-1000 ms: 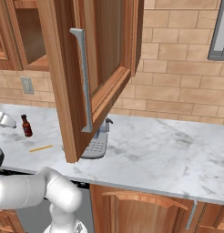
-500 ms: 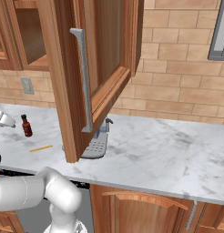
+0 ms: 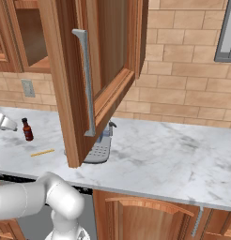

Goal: There are various items on the counter. Only move the condiments/shakers into the cabinet.

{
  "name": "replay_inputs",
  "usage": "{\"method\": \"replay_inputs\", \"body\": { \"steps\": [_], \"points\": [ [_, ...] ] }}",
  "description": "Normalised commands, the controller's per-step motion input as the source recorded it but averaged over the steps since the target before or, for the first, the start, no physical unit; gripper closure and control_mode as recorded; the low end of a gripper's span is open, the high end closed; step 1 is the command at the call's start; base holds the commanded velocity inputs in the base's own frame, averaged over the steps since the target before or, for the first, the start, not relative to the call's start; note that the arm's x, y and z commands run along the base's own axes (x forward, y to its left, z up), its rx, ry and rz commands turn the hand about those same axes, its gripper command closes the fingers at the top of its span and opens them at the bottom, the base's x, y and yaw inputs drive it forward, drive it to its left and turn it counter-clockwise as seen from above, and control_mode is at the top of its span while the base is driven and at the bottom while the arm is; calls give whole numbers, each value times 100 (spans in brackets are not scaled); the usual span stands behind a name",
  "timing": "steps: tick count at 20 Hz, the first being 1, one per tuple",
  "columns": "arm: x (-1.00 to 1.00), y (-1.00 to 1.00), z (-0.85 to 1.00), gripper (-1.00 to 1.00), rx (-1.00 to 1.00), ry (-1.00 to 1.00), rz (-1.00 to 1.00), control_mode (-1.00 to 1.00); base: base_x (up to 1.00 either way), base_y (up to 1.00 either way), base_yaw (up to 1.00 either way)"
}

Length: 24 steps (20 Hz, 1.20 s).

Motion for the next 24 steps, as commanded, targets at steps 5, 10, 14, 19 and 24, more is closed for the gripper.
{"method": "replay_inputs", "body": {
  "steps": [5,10,14,19,24],
  "points": [
    [0,-11,0,-100,0,0,3,-100,0,0,0],
    [0,-6,-1,-100,0,0,4,-100,0,0,0],
    [0,-2,-6,-100,0,-1,6,-100,0,0,0],
    [0,-4,-2,-100,2,-5,5,-100,0,0,0],
    [-1,-9,0,-100,1,-6,2,-100,0,0,0]
  ]
}}
